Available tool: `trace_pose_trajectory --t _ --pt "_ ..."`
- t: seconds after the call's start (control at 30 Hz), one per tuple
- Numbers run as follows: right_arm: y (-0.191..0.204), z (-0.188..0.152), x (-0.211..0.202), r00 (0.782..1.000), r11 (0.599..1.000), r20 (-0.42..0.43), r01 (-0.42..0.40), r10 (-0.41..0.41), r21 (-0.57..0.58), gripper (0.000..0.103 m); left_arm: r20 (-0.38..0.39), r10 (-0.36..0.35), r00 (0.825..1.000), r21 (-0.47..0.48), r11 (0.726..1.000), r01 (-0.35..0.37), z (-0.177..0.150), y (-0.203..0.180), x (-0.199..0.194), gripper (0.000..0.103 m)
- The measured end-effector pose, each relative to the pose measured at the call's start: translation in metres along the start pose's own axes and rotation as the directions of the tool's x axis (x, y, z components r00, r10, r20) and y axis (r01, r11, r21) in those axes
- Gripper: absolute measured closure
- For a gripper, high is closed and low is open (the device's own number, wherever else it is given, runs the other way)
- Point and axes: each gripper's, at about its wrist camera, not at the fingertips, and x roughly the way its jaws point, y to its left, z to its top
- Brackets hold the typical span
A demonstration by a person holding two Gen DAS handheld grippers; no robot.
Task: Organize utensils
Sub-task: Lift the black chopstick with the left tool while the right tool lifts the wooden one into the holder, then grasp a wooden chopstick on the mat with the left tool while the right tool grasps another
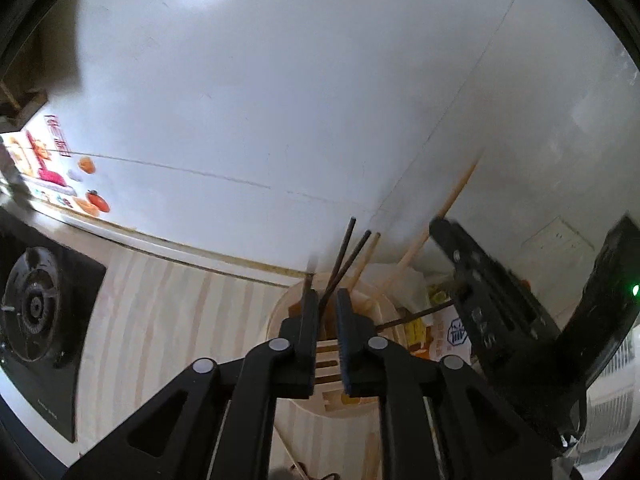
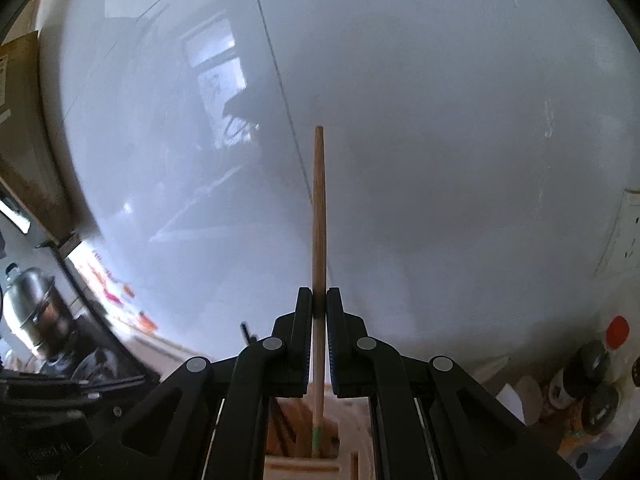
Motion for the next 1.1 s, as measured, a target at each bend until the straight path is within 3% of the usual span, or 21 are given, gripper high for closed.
trace_pose_trajectory --t 0.07,0.13,0.27,0.33,0.47,0.53,0.63,0.73,0.83,1.0,1.07,1.1 --pt "-0.003 0.0 -0.007 1.0 1.0 -0.022 -0.005 0.005 0.008 0.085 0.042 0.032 0.999 0.008 0.999 -0.033 -0.002 -0.001 -0.013 0.08" --pt "-0.007 0.0 -0.019 0.999 0.999 -0.034 -0.021 0.022 0.027 0.065 0.081 0.065 0.995 0.007 0.998 -0.066 -0.006 -0.001 -0.028 0.039" --pt "-0.013 -0.006 -0.048 0.999 0.998 -0.046 0.004 -0.002 0.057 0.058 0.171 0.116 0.978 -0.005 0.993 -0.117 -0.024 0.006 -0.054 0.02" --pt "-0.019 -0.012 -0.064 0.998 0.997 -0.061 0.027 -0.023 0.076 0.048 0.195 0.154 0.969 -0.002 0.988 -0.156 -0.037 0.009 -0.059 0.0" --pt "-0.034 -0.031 -0.097 0.995 0.991 -0.078 0.068 -0.059 0.117 0.034 0.209 0.227 0.951 0.019 0.972 -0.236 -0.061 0.019 -0.055 0.0" --pt "-0.046 -0.044 -0.115 0.995 0.987 -0.076 0.081 -0.07 0.141 0.021 0.189 0.234 0.954 0.025 0.97 -0.243 -0.076 0.022 -0.047 0.0" --pt "-0.061 -0.07 -0.137 0.992 0.979 -0.083 0.107 -0.094 0.174 0.012 0.136 0.272 0.953 0.038 0.959 -0.279 -0.097 0.02 -0.032 0.0" --pt "-0.08 -0.098 -0.149 0.981 0.965 -0.138 0.162 -0.136 0.208 0.01 0.052 0.336 0.94 0.032 0.941 -0.338 -0.125 0.02 -0.01 0.0" --pt "-0.1 -0.127 -0.155 0.963 0.95 -0.201 0.221 -0.177 0.22 0.01 -0.053 0.338 0.94 0.041 0.941 -0.337 -0.151 0.022 0.019 0.0" --pt "-0.154 -0.179 -0.164 0.911 0.907 -0.345 0.325 -0.225 0.268 0.01 -0.2 0.358 0.912 0.076 0.934 -0.35 -0.191 0.024 0.069 0.0" --pt "-0.179 -0.2 -0.167 0.884 0.879 -0.41 0.367 -0.226 0.306 0.015 -0.276 0.358 0.892 0.073 0.933 -0.352 -0.207 0.028 0.09 0.001" --pt "-0.188 -0.208 -0.166 0.872 0.866 -0.434 0.383 -0.225 0.321 0.025 -0.325 0.342 0.882 0.068 0.938 -0.339 -0.217 0.031 0.103 0.004"
